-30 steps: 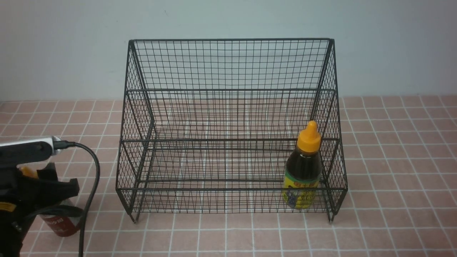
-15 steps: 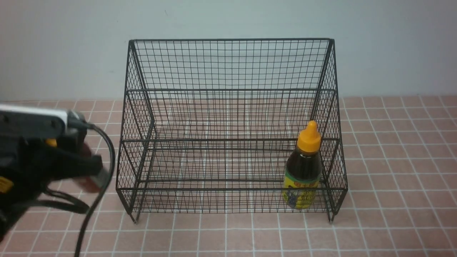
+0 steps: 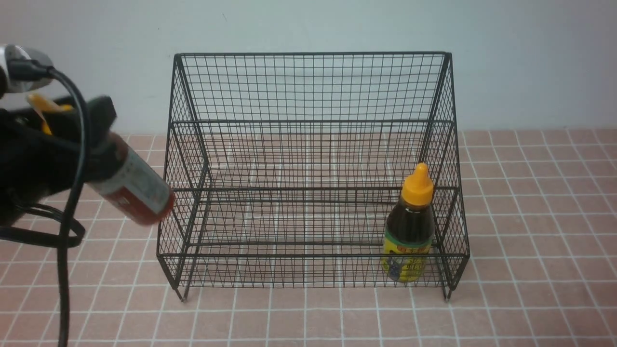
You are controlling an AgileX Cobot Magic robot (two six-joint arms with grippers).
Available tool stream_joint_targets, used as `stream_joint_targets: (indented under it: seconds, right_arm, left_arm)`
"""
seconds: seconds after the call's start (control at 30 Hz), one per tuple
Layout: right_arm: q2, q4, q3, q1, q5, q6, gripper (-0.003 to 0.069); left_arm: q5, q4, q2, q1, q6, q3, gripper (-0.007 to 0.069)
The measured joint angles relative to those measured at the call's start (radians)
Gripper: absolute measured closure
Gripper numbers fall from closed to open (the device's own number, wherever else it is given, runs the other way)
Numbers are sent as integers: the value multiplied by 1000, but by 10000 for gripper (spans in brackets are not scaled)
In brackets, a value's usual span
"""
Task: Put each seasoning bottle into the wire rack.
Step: Use the left arm to put the condiment bottle back on the shelf
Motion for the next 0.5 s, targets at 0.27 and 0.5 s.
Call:
stream_joint_targets:
  seconds: [0.27, 0.5]
  right_arm:
    - [0, 0, 0, 0, 0, 0, 673]
    - [0, 0, 0, 0, 0, 0, 673]
  left_arm:
    - [14, 5, 112, -30, -78, 0, 358]
    - [-148, 7, 226, -172, -52, -2, 358]
